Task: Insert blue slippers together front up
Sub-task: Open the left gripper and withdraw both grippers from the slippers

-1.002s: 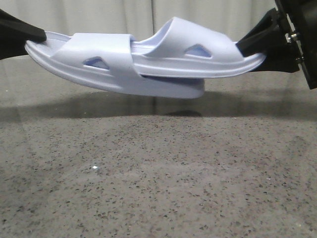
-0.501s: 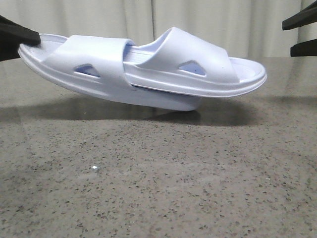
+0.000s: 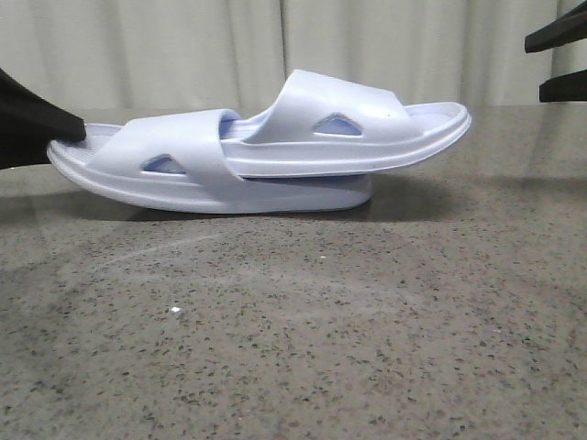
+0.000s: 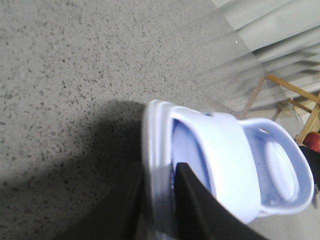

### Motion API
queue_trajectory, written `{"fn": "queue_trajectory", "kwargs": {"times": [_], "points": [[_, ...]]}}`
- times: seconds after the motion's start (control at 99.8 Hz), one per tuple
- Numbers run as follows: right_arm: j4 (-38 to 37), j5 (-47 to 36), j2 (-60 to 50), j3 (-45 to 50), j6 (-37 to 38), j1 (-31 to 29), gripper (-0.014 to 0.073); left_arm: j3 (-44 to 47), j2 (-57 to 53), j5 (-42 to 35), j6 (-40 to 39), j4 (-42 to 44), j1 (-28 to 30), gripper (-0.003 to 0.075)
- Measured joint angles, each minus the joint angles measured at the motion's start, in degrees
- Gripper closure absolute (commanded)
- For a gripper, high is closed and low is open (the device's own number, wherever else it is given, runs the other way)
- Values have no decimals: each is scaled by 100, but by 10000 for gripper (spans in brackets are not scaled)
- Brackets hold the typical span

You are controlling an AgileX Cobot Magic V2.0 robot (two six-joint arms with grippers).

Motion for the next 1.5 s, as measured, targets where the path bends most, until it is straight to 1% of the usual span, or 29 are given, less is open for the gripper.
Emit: {"fn": "queue_trajectory", "kwargs": {"times": [0.02, 0.03, 0.04, 0.05, 0.06, 0.09, 0.15, 0.241, 0.291, 0.421, 0.511, 0.551, 0.601, 0.641, 0.651, 0.661, 0.702, 0.722, 0.732, 0.772, 0.792, 0.852, 0.942, 1.022, 1.092, 1.193, 1.283, 1.393, 1.503], "points": [[0, 0, 0, 0, 0, 0, 328, 0, 0, -11, 40, 11, 0, 439], [0, 0, 0, 0, 0, 0, 328, 0, 0, -18, 51, 11, 0, 400], [0, 0, 0, 0, 0, 0, 328, 0, 0, -16, 78, 11, 0, 400], [0, 0, 0, 0, 0, 0, 328, 0, 0, -29, 94, 11, 0, 374], [0, 0, 0, 0, 0, 0, 328, 0, 0, -41, 232, 11, 0, 284], [0, 0, 0, 0, 0, 0, 328, 0, 0, -41, 286, 11, 0, 252], [0, 0, 0, 0, -10, 0, 328, -23, 0, -45, 353, 91, 27, 227], [0, 9, 0, 0, -10, -68, 328, -163, 3, 99, 395, 341, 186, 237], [0, 9, 0, 0, -10, -122, 328, -300, 3, 322, 395, 537, 322, 238], [0, 9, 0, 0, -10, -324, 328, -763, -93, 797, 271, 984, 717, 276], [0, 9, 0, 0, -10, -405, 329, -1106, -296, 973, -24, 1407, 884, 316], [0, 9, 0, 0, -10, -415, 344, -1267, -428, 1005, -192, 1627, 919, 340], [0, 9, 0, 0, -10, -415, 389, -1450, -596, 1059, -371, 1885, 943, 377], [0, 9, 0, 0, -10, -415, 446, -1575, -752, 1109, -488, 2090, 943, 416], [0, 9, 0, 0, -10, -415, 457, -1623, -780, 1115, -511, 2125, 943, 447], [0, 9, 0, 0, -10, -415, 480, -1647, -837, 1118, -555, 2158, 943, 447], [0, 9, 0, 0, -10, -403, 559, -1784, -1022, 1132, -660, 2344, 943, 521], [0, 9, 0, 0, -14, -403, 587, -1839, -1087, 1132, -719, 2424, 943, 579], [0, 9, 0, 0, -25, -403, 615, -1856, -1158, 1132, -753, 2447, 943, 579], [-23, 9, -32, 0, -95, -403, 701, -1933, -1385, 1055, -801, 2580, 943, 675], [-38, 9, -52, 0, -128, -403, 695, -1948, -1465, 988, -827, 2627, 943, 703], [-62, 9, -185, 0, -250, -403, 673, -1977, -1837, 742, -865, 2739, 943, 705], [-71, 9, -470, 0, -382, -331, 672, -2001, -2366, 382, -889, 2881, 943, 705], [-135, 9, -761, 0, -531, -110, 672, -2001, -2763, 40, -889, 2983, 943, 705], [-257, -182, -1078, 0, -664, 198, 672, -2001, -3053, -226, -889, 3071, 943, 705], [-608, -935, -1617, 0, -768, 774, 672, -1974, -3346, -537, -897, 3161, 943, 705], [-939, -1674, -2089, 0, -807, 1353, 672, -1819, -3454, -879, -897, 3243, 812, 705], [-1118, -2544, -2565, 0, -832, 1920, 672, -1558, -3547, -1514, -897, 3507, 425, 705], [-1150, -3156, -2956, 47, -857, 2233, 672, -1254, -3737, -2211, -897, 3903, -127, 705]]}}
